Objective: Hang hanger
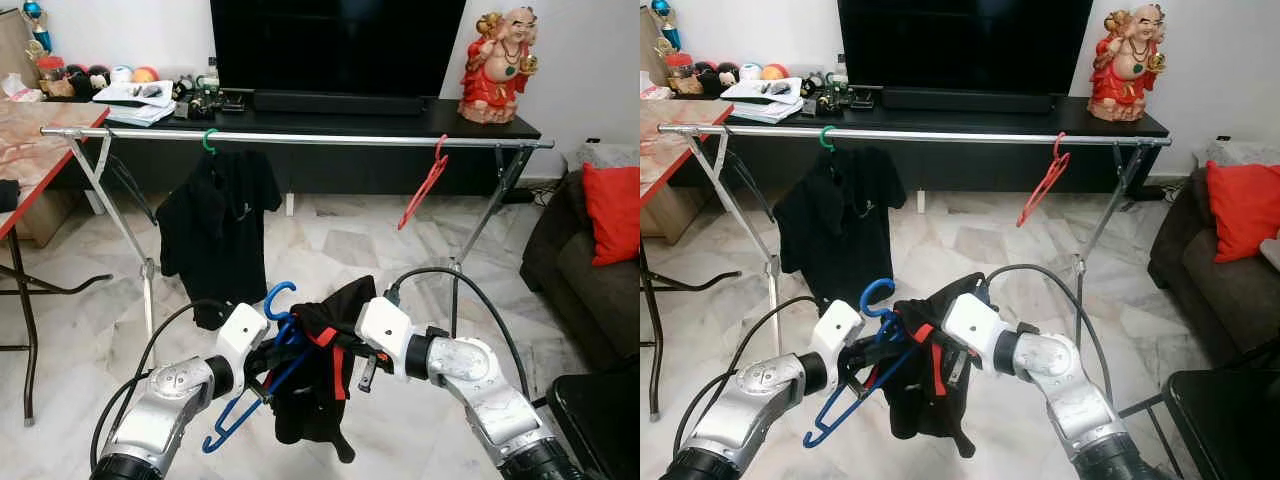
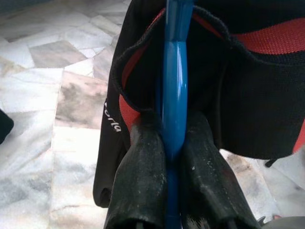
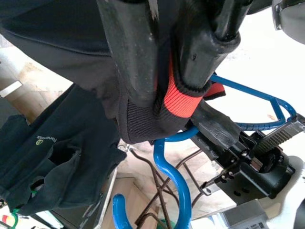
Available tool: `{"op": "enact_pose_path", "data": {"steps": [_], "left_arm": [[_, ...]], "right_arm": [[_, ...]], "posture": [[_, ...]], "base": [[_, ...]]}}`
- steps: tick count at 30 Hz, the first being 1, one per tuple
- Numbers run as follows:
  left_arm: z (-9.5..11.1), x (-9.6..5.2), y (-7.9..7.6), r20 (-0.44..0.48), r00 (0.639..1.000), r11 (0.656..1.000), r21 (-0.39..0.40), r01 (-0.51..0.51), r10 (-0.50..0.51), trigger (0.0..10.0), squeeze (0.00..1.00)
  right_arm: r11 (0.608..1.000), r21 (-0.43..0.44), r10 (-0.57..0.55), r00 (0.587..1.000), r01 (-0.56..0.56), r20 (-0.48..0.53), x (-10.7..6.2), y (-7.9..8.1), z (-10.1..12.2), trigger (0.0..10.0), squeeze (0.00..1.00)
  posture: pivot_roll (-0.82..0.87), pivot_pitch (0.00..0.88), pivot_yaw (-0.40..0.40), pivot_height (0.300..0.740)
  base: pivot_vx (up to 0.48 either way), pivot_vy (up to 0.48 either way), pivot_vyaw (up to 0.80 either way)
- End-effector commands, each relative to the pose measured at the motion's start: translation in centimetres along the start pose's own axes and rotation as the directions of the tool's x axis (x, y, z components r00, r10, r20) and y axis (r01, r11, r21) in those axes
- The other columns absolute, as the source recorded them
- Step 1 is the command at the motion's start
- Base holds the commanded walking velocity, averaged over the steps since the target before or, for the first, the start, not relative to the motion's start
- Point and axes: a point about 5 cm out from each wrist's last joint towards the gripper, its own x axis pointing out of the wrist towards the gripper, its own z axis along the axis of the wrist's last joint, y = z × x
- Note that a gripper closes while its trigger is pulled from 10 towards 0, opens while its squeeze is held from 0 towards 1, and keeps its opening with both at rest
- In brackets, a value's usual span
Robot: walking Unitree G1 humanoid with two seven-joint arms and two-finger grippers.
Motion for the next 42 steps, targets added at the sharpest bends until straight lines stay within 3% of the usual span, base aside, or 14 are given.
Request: {"op": "enact_pose_path", "data": {"steps": [1,16,19,21,25,29,30,31,32,37,38,42], "left_arm": [[1.3,0.1,-0.1,0.056,0.998,1.0,0.012,0.011,-0.012,10.0,0.0],[1.0,0.1,0.0,0.05,0.999,1.0,-0.007,-0.008,0.008,10.0,0.0],[0.8,0.0,0.0,0.042,0.999,1.0,-0.006,-0.001,0.001,10.0,0.0],[0.3,-0.2,-0.3,0.017,0.999,0.999,0.01,0.041,-0.041,10.0,0.0],[-0.1,-0.5,-0.5,0.0,0.998,0.997,0.034,0.07,-0.07,10.0,0.0],[-0.5,-0.9,-1.0,-0.026,0.99,0.989,0.051,0.137,-0.136,10.0,0.0],[-0.6,-1.0,-1.1,-0.035,0.988,0.987,0.058,0.152,-0.151,10.0,0.0],[-0.6,-1.1,-1.1,-0.041,0.986,0.985,0.061,0.163,-0.16,10.0,0.0],[-0.6,-1.1,-1.2,-0.045,0.983,0.981,0.074,0.178,-0.175,10.0,0.0],[-0.6,-1.6,-1.5,-0.071,0.965,0.957,0.13,0.26,-0.253,10.0,0.0],[-0.6,-1.6,-1.5,-0.071,0.965,0.957,0.13,0.26,-0.253,10.0,0.0],[-0.5,-1.9,-2.2,-0.125,0.932,0.92,0.16,0.357,-0.339,10.0,0.0]], "right_arm": [[1.0,-0.01,0.008,1.0,-0.007,0.017,-0.2,-0.1,0.5,10.0,1.0],[0.992,-0.051,0.11,0.988,-0.115,-0.106,-1.9,0.7,-0.6,10.0,1.0],[0.996,-0.073,0.049,0.995,-0.056,-0.084,-2.4,-0.3,0.0,10.0,1.0],[0.994,-0.071,-0.087,0.996,0.086,-0.017,-3.7,-2.7,1.4,10.0,1.0],[0.978,-0.065,-0.196,0.979,0.199,0.05,-5.2,-4.9,2.3,10.0,1.0],[0.983,-0.147,-0.111,0.993,0.106,-0.027,-6.4,-5.1,1.6,10.0,1.0],[0.985,-0.157,-0.075,0.996,0.067,-0.045,-6.5,-4.9,1.4,10.0,0.81],[0.986,-0.162,-0.052,0.997,0.042,-0.056,-6.5,-4.8,1.3,10.0,0.81],[0.986,-0.167,-0.015,0.997,0.001,-0.082,-6.6,-4.6,1.0,10.0,0.0],[0.961,-0.149,0.205,0.963,-0.232,-0.177,-7.0,-3.5,-0.9,10.0,0.0],[0.961,-0.149,0.205,0.963,-0.232,-0.177,-7.0,-3.5,-0.9,10.0,0.0],[0.916,-0.132,0.35,0.915,-0.379,-0.203,-7.1,-3.1,-1.9,10.0,0.0]], "posture": [[0.12,0.024,-0.051,0.74],[0.11,0.034,-0.059,0.74],[0.11,0.039,-0.061,0.74],[0.1,0.041,-0.063,0.74],[0.1,0.041,-0.064,0.74],[0.1,0.041,-0.066,0.74],[0.1,0.041,-0.066,0.74],[0.1,0.041,-0.066,0.74],[0.09,0.042,-0.073,0.74],[0.09,0.039,-0.083,0.74],[0.09,0.039,-0.083,0.74],[0.09,0.036,-0.09,0.74]], "base": [[0.0,0.0,0.0],[0.0,0.0,0.0],[0.0,0.0,0.0],[0.0,0.0,0.0],[0.0,0.0,0.0],[0.0,0.0,0.0],[0.0,0.0,0.0],[0.0,0.0,0.0],[0.0,0.0,0.0],[0.0,0.0,0.0],[0.0,0.0,0.0],[0.0,0.0,0.0]]}}
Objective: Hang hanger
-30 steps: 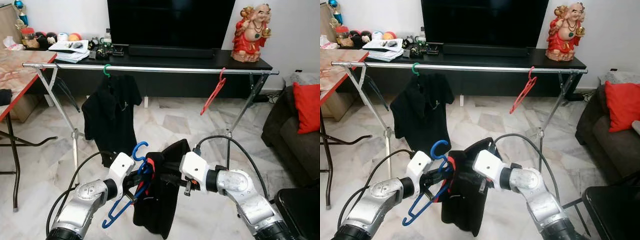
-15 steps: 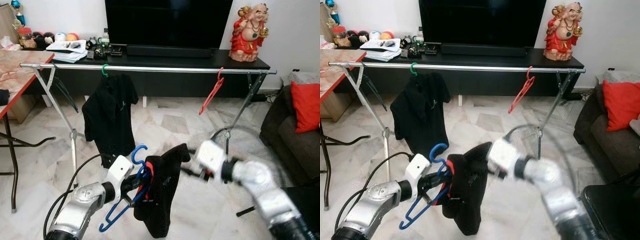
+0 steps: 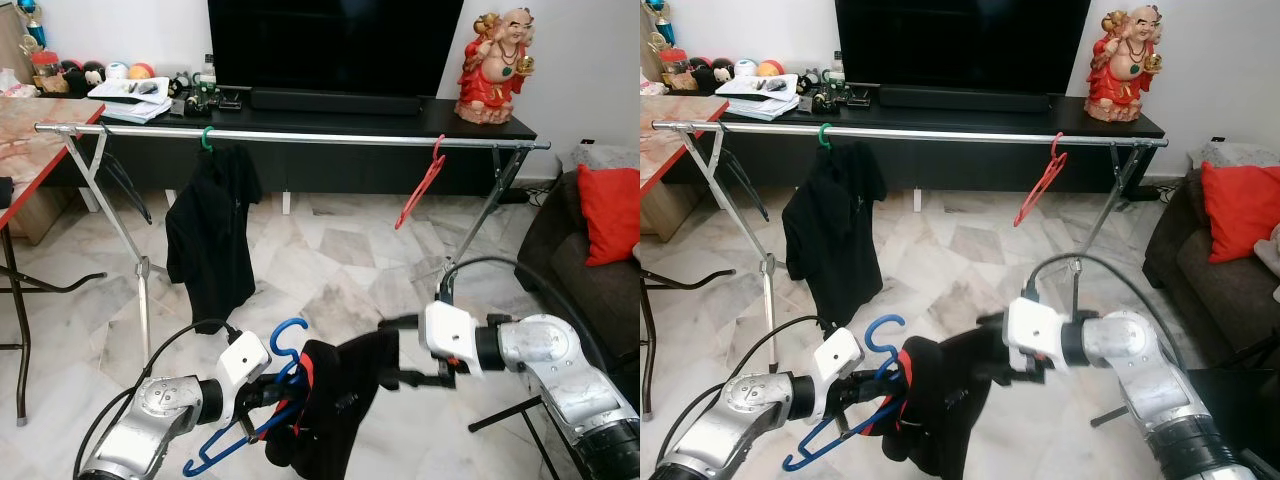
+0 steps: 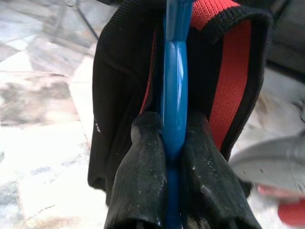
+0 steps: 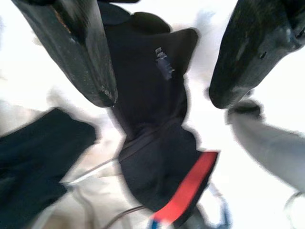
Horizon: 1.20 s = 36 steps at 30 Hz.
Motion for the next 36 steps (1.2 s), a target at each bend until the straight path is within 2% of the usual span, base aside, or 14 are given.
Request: {"op": "enact_pose_path", "data": {"steps": [1,2,3,4,5,6,7,8,12,16,22,26,36], "left_arm": [[0.9,0.3,-0.6,0.01,0.998,0.997,0.049,0.059,-0.06,10.0,0.0],[0.9,0.3,-0.6,0.009,0.998,0.997,0.049,0.064,-0.064,10.0,0.0],[1.0,0.3,-0.6,0.005,0.997,0.996,0.055,0.07,-0.071,10.0,0.0],[1.1,0.3,-0.7,0.0,0.997,0.995,0.064,0.079,-0.079,10.0,0.0],[1.1,0.3,-0.7,-0.004,0.996,0.993,0.074,0.088,-0.088,10.0,0.0],[1.2,0.3,-0.8,-0.01,0.995,0.992,0.081,0.096,-0.096,10.0,0.0],[1.2,0.3,-0.9,-0.019,0.994,0.99,0.089,0.113,-0.112,10.0,0.0],[1.2,0.3,-1.0,-0.021,0.993,0.989,0.091,0.12,-0.119,10.0,0.0],[1.4,0.5,-1.2,-0.016,0.991,0.986,0.098,0.134,-0.134,10.0,0.0],[1.9,0.8,-1.4,-0.02,0.987,0.98,0.113,0.163,-0.162,10.0,0.0],[2.2,1.0,-1.5,-0.017,0.986,0.979,0.117,0.167,-0.166,10.0,0.0],[2.2,1.0,-1.6,-0.022,0.985,0.977,0.124,0.171,-0.169,10.0,0.0],[2.2,1.0,-1.6,-0.022,0.985,0.977,0.124,0.171,-0.169,10.0,0.0]], "right_arm": [[0.998,-0.023,0.052,0.999,-0.052,0.007,-0.3,-0.2,0.2,10.0,0.0],[0.998,-0.023,0.059,0.998,-0.058,0.007,-0.3,-0.2,0.2,10.0,0.0],[0.997,-0.025,0.077,0.997,-0.077,0.012,-0.2,-0.2,0.2,10.0,0.85],[0.995,-0.029,0.1,0.995,-0.1,0.017,-0.1,-0.2,0.3,10.0,0.85],[0.993,-0.042,0.109,0.994,-0.108,0.019,-0.1,-0.2,0.3,10.0,0.92],[0.993,-0.054,0.108,0.994,-0.107,0.02,0.1,-0.3,0.4,10.0,0.8],[0.99,-0.084,0.113,0.993,-0.111,0.025,0.4,-0.5,0.6,10.0,0.58],[0.989,-0.104,0.111,0.993,-0.107,0.032,0.7,-0.6,0.7,10.0,0.0],[0.979,-0.153,0.144,0.989,-0.136,0.043,1.8,-0.3,0.7,10.0,0.0],[0.968,-0.217,0.13,0.991,-0.123,0.016,3.4,0.0,0.3,10.0,0.0],[0.967,-0.224,0.129,0.992,-0.123,0.014,3.6,0.0,0.2,10.0,0.0],[0.966,-0.249,0.069,0.998,-0.067,0.0,4.2,-0.4,0.2,10.0,0.0],[0.966,-0.249,0.069,0.998,-0.067,0.0,4.2,-0.4,0.2,10.0,0.0]], "posture": [[0.1,0.034,-0.093,0.74],[0.1,0.034,-0.093,0.74],[0.1,0.033,-0.094,0.74],[0.1,0.033,-0.094,0.74],[0.1,0.031,-0.095,0.74],[0.1,0.031,-0.095,0.74],[0.1,0.031,-0.095,0.74],[0.1,0.024,-0.094,0.74],[0.1,0.016,-0.093,0.74],[0.11,0.006,-0.095,0.74],[0.11,0.0,-0.095,0.74],[0.11,0.0,-0.095,0.74],[0.11,0.0,-0.095,0.74]], "base": [[0.0,0.0,0.0],[0.0,0.0,0.0],[0.0,0.0,0.0],[0.0,0.0,0.0],[0.0,0.0,0.0],[0.0,0.0,0.0],[0.0,0.0,0.0],[0.0,0.0,0.0],[0.0,0.0,0.0],[0.0,0.0,0.0],[0.0,0.0,0.0],[0.0,0.0,0.0],[0.0,0.0,0.0]]}}
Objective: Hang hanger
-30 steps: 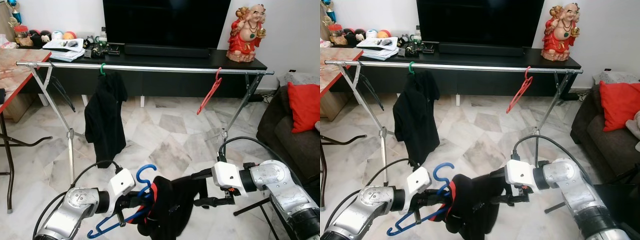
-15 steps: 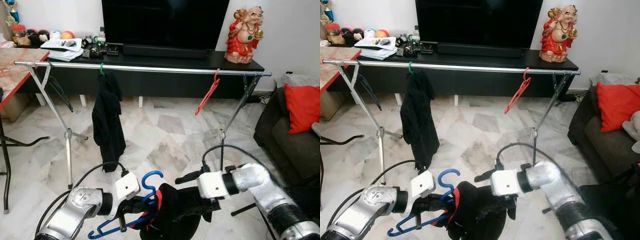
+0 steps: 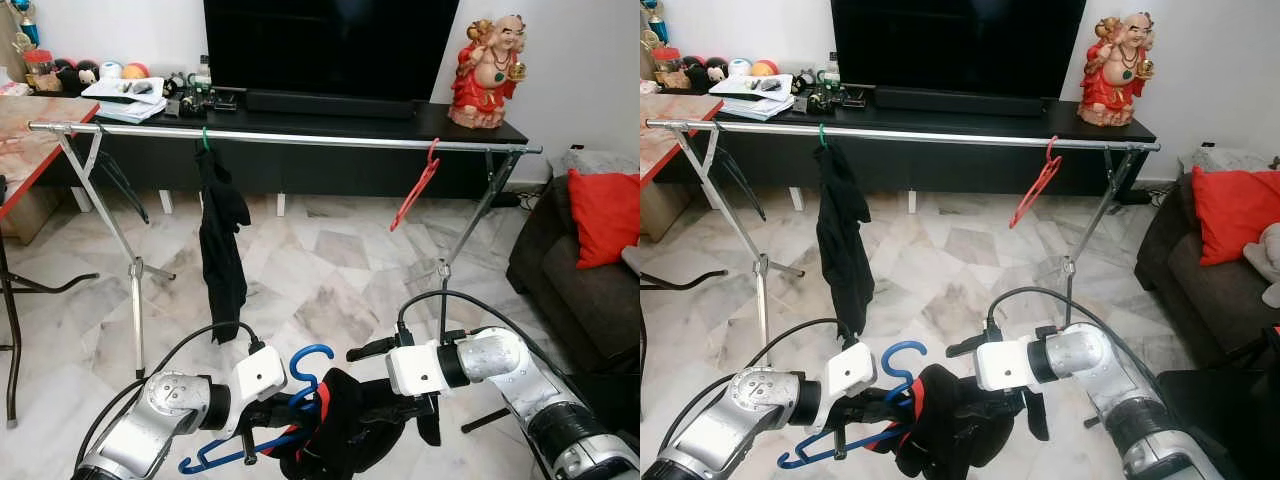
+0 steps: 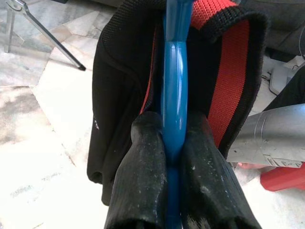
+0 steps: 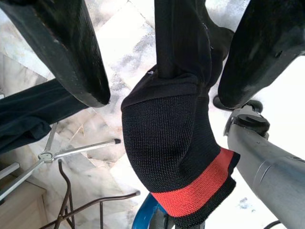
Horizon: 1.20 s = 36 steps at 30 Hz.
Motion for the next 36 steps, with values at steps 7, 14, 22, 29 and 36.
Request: {"op": "enact_pose_path", "data": {"steps": [7,14,22,29,36], "left_arm": [[1.2,0.1,0.1,0.031,0.999,0.999,0.042,0.012,-0.013,10.0,0.0],[1.2,0.1,0.1,0.031,0.999,0.999,0.042,0.012,-0.013,10.0,0.0],[2.9,0.5,-0.3,0.024,0.998,0.99,0.13,0.053,-0.057,10.0,0.0],[3.1,0.5,-0.2,0.025,0.998,0.987,0.148,0.056,-0.06,10.0,0.0],[3.2,0.5,-0.3,0.018,0.998,0.987,0.148,0.057,-0.06,10.0,0.0]], "right_arm": [[1.0,-0.019,0.003,1.0,-0.003,-0.014,-0.2,-0.3,0.1,10.0,0.0],[1.0,-0.019,0.003,1.0,-0.003,-0.014,-0.2,-0.3,0.1,10.0,0.0],[0.99,0.136,0.032,0.999,-0.028,-0.025,1.5,0.0,-0.9,10.0,0.0],[0.985,0.166,0.046,0.998,-0.04,-0.035,1.8,0.4,-1.2,10.0,0.0],[0.978,0.202,0.053,0.998,-0.047,-0.023,1.9,0.4,-1.3,6.2,0.0]], "posture": [[0.11,0.0,-0.095,0.74],[0.11,0.0,-0.095,0.74],[0.13,0.02,-0.106,0.74],[0.14,0.021,-0.105,0.74],[0.14,0.025,-0.106,0.74]], "base": [[0.0,0.0,0.0],[0.0,0.0,0.0],[0.0,0.0,0.0],[0.0,0.0,0.0],[0.0,0.0,0.0]]}}
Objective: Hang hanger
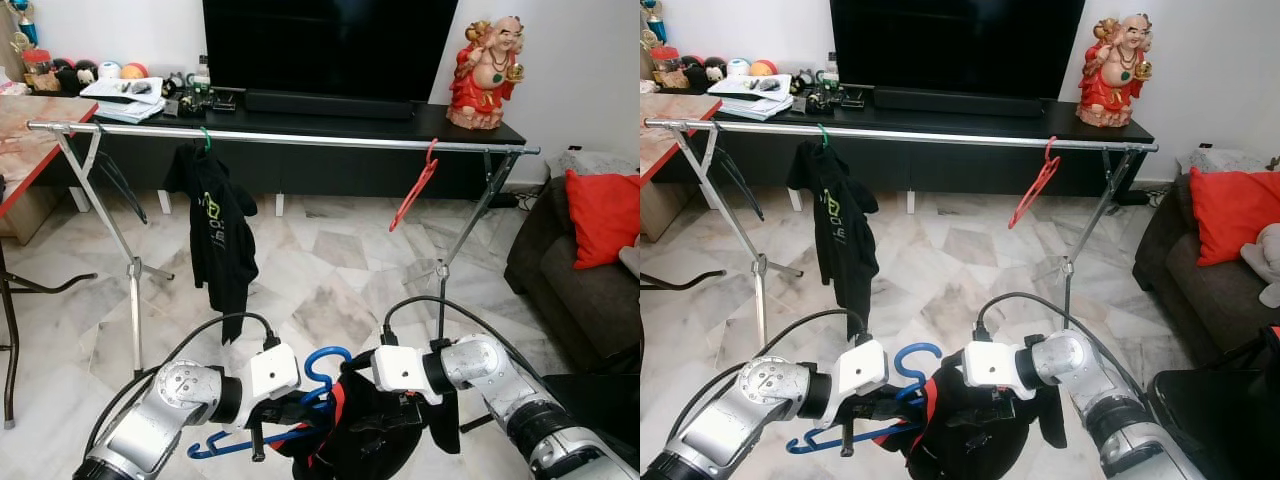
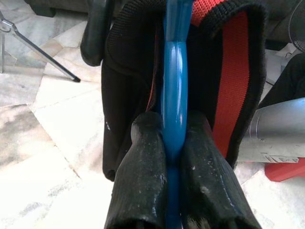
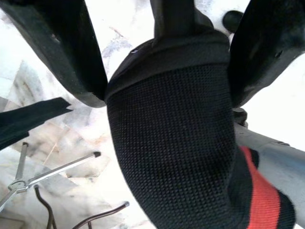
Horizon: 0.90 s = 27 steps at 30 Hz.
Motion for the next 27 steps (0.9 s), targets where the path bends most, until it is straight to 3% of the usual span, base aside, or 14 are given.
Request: {"op": "enact_pose_path", "data": {"steps": [1,2,3,27], "left_arm": [[1.25,0.0,0.22,0.022,1.0,0.998,0.055,0.003,-0.005,10.0,0.0],[1.25,0.01,0.22,0.022,1.0,0.998,0.055,0.003,-0.004,10.0,0.0],[1.25,0.01,0.21,0.021,1.0,0.998,0.055,0.004,-0.005,10.0,0.0],[1.43,0.14,0.49,0.02,1.0,0.997,0.082,-0.007,0.006,10.0,0.0]], "right_arm": [[1.0,0.014,0.004,1.0,-0.004,-0.004,-0.24,-0.2,-0.01,3.6,0.0],[1.0,0.018,0.006,1.0,-0.006,-0.002,-0.25,-0.19,-0.01,3.6,0.0],[1.0,0.023,0.012,1.0,-0.012,0.003,-0.28,-0.15,-0.02,0.0,0.0],[0.993,0.086,0.081,0.996,-0.085,0.047,-0.19,0.25,-0.02,0.0,0.0]], "posture": [[0.14,0.025,-0.106,0.74],[0.14,0.025,-0.106,0.74],[0.14,0.025,-0.107,0.74],[0.14,0.023,-0.107,0.74]], "base": [[0.0,0.0,0.0],[0.0,0.0,0.0],[0.0,0.0,0.0],[0.0,0.0,0.0]]}}
